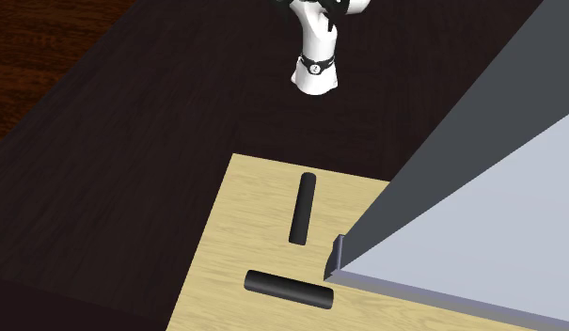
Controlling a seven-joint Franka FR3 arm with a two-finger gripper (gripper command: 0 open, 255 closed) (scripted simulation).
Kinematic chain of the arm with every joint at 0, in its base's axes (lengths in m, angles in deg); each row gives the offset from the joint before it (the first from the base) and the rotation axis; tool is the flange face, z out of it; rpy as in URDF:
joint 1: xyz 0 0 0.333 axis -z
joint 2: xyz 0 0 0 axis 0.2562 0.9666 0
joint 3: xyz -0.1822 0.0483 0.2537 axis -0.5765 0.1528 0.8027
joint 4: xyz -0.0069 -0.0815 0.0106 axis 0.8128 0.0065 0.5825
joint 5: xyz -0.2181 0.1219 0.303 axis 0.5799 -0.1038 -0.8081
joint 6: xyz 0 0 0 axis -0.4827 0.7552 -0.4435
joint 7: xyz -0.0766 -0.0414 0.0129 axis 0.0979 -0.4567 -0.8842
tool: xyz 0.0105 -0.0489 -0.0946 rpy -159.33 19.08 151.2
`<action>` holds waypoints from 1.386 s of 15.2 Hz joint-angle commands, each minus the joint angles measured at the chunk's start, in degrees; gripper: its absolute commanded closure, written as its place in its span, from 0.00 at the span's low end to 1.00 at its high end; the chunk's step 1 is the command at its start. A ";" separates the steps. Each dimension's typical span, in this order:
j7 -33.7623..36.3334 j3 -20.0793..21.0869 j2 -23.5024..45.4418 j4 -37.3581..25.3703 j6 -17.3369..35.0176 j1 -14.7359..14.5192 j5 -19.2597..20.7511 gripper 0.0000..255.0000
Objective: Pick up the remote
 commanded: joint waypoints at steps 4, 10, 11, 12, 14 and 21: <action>-0.04 0.26 5.40 0.32 5.53 -0.58 -0.41 0.00; -0.26 0.76 17.53 -1.26 15.67 -1.72 -1.27 0.00; -0.31 0.85 19.67 -1.81 17.20 -1.89 -1.41 0.00; -0.37 0.93 21.84 -2.44 18.67 -2.07 -1.56 0.00; -0.49 1.09 26.24 -3.93 21.44 -2.41 -1.85 0.00; -0.92 1.75 41.96 -11.53 29.08 -3.38 -2.81 0.00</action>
